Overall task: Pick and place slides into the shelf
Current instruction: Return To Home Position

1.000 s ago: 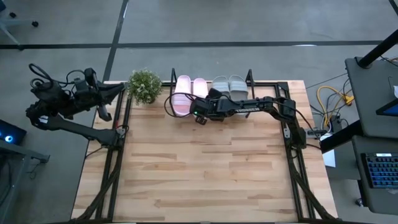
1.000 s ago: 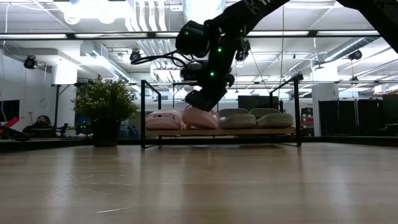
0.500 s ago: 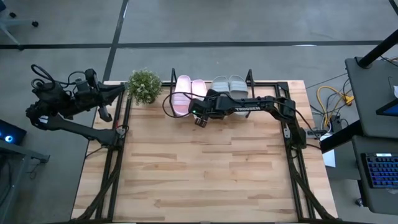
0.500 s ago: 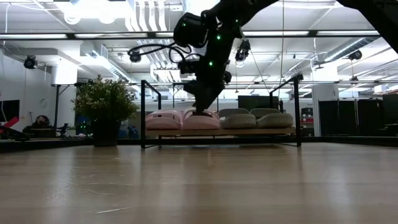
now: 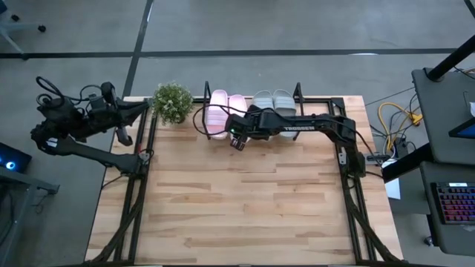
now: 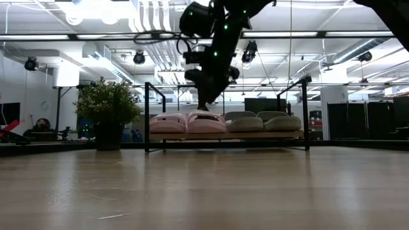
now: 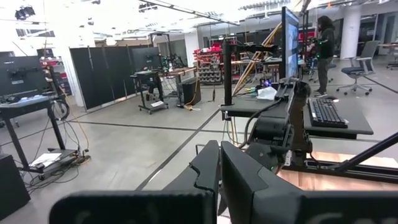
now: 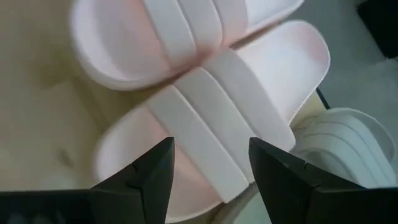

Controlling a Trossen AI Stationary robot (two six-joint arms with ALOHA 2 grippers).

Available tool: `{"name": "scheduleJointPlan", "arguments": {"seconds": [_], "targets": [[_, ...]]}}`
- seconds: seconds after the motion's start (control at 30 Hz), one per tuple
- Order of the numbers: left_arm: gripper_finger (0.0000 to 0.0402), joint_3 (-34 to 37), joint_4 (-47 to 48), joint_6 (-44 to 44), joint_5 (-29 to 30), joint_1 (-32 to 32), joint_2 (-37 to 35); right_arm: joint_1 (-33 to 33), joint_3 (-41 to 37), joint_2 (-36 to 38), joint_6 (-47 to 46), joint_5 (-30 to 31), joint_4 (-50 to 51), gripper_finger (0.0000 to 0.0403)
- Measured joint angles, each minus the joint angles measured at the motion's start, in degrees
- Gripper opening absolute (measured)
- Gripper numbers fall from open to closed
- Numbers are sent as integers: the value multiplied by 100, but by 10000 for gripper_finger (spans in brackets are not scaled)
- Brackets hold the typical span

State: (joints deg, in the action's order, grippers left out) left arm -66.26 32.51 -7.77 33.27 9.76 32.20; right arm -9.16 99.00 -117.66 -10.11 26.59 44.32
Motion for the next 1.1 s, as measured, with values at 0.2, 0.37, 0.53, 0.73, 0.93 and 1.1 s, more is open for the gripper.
{"name": "scheduleJointPlan", "arguments": {"seconds": [0.2, 0.37, 0.53, 0.73, 0.93, 1.1], "targets": [[1, 2, 28, 23, -46, 0, -13, 213, 38, 311, -578, -466, -49, 199], [1, 2, 137, 537, -332, 0, -48, 536, 53, 811, -1176, -2205, -1507, 197], [1, 0, 113, 706, -534, 0, -38, 1216, 24, 967, -650, -3032, -4224, 162], [1, 0, -194, 719, -580, 4, -50, 1826, 249, 1345, 257, -2123, -4749, 28], [1, -7, -367, 690, -999, 4, -254, 2251, 233, 2332, 1306, -1417, -4224, 9], [1, -2, -430, 104, -1002, 2, -409, 2198, 190, 3182, 1400, -1125, -2629, 8]]}}
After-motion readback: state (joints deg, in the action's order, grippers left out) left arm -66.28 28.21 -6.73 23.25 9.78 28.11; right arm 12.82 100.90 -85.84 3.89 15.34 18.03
